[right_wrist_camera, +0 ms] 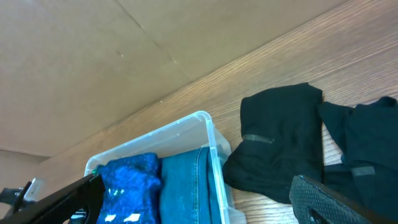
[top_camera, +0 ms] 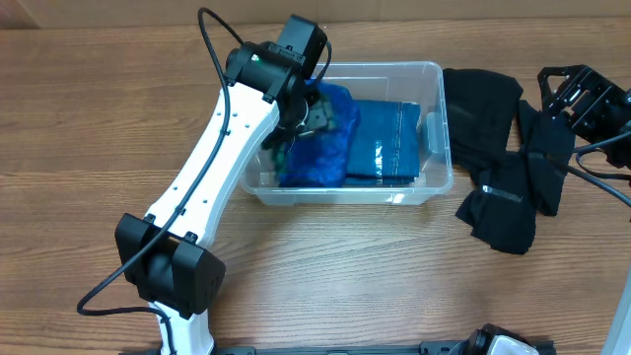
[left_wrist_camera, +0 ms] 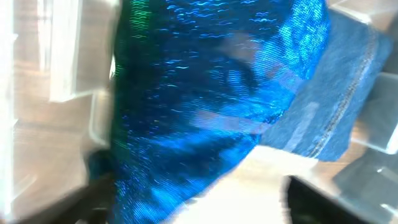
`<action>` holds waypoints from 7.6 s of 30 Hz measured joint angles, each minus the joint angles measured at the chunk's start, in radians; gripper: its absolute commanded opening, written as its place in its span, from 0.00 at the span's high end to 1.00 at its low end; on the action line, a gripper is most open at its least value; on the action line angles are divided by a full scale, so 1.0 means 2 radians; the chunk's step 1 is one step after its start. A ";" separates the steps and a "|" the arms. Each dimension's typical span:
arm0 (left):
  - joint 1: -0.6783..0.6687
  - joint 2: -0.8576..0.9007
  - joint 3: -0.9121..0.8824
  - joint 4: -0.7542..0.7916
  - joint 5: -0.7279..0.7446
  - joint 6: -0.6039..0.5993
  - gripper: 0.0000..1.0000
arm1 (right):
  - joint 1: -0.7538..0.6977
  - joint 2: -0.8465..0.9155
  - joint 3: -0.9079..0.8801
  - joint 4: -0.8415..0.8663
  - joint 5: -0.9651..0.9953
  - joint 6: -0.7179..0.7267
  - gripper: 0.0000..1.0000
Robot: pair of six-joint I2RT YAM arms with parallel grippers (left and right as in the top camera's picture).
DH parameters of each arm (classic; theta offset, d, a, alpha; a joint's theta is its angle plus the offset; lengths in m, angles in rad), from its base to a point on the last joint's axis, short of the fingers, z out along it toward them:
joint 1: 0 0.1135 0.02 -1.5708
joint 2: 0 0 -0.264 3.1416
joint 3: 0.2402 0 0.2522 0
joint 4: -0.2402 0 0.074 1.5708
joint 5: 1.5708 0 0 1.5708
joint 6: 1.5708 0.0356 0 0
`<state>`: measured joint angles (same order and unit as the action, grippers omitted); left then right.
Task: Pack container
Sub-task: 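Place the sparkly fabric into the bin's left side and release, then raise the left arm clear and grasp a black garment with the right gripper, then lay the black garment into the bin's right side and release, then grasp another black garment with the right gripper and lift it, then place the second black garment on top in the bin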
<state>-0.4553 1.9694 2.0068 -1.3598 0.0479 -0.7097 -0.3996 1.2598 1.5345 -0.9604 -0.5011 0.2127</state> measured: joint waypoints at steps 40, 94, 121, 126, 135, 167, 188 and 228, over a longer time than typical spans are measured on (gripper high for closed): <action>0.111 -0.096 0.165 -0.070 -0.052 0.121 0.00 | 0.000 0.015 -0.001 -0.017 0.004 0.001 0.00; 0.186 -0.110 0.162 -0.164 -0.075 0.122 0.00 | 0.130 0.071 0.056 -0.081 -0.093 0.006 0.96; 0.186 -0.110 0.162 -0.164 -0.075 0.122 0.00 | 0.250 0.294 0.047 -0.080 0.149 0.065 0.39; 0.186 -0.110 0.162 -0.164 -0.075 0.122 0.00 | 0.274 0.218 0.069 -0.069 0.167 0.068 0.70; 0.186 -0.110 0.162 -0.164 -0.075 0.122 0.00 | 0.328 0.319 0.014 -0.004 0.188 0.095 0.84; 0.186 -0.110 0.162 -0.164 -0.075 0.122 0.00 | -0.086 0.342 0.085 -0.041 0.139 0.015 0.00; 0.186 -0.110 0.162 -0.164 -0.075 0.122 0.00 | -0.098 0.491 0.084 -0.013 0.091 -0.067 0.80; 0.186 -0.110 0.162 -0.164 -0.075 0.123 0.00 | 0.391 0.231 0.080 -0.017 0.155 0.314 0.86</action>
<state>-0.0826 1.7489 2.3306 -1.6875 -0.1024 -0.4637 0.3817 1.7214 1.6943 -0.9939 -0.1909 0.8398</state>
